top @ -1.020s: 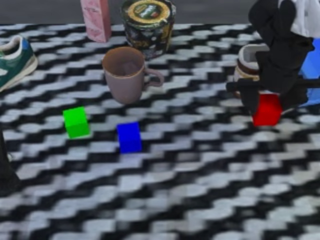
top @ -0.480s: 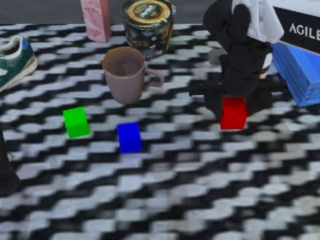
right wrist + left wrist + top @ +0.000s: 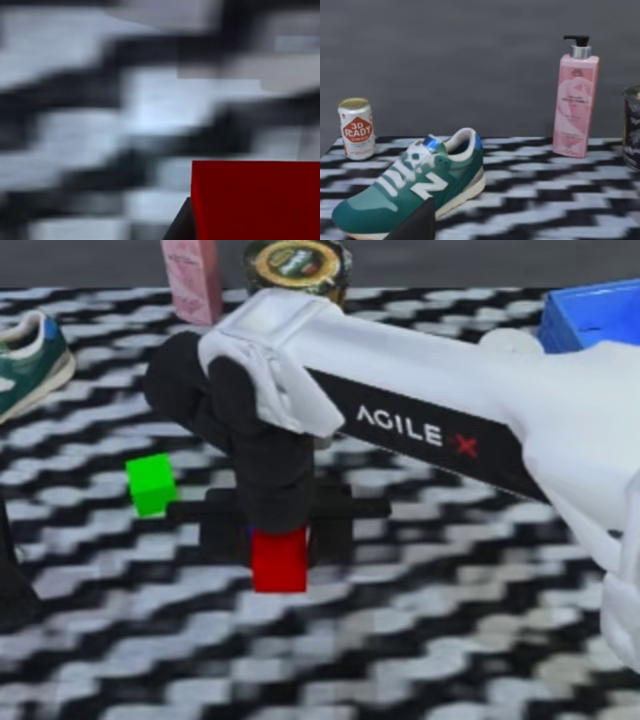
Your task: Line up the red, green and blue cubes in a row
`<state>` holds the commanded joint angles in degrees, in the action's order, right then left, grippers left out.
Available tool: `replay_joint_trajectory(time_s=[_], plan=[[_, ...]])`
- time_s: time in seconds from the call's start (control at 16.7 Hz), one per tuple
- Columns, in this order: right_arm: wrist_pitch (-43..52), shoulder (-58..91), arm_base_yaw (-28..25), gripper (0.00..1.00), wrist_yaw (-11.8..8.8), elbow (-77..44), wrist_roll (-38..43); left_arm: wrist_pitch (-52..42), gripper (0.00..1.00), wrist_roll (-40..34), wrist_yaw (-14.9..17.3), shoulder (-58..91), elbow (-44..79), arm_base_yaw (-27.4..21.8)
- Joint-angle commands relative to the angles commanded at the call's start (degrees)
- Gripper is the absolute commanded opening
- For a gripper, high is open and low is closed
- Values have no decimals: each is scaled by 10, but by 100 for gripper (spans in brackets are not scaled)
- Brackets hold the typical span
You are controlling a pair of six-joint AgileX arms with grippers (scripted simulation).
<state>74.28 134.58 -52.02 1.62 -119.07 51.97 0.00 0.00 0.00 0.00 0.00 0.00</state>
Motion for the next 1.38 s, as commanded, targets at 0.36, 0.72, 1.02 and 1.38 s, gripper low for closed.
replay_joint_trajectory(time_s=[0.36,0.72,1.02,1.38], plan=[[9,5,-31,0,2,-20,31,0,100,0,0,0,0,0],[-54,14,-29,0,1,32,33,0,100,0,0,0,0,0],[-131,30,-33,0,2,94,33,0,100,0,0,0,0,0],[-131,30,-33,23,2,94,33,0,100,0,0,0,0,0]])
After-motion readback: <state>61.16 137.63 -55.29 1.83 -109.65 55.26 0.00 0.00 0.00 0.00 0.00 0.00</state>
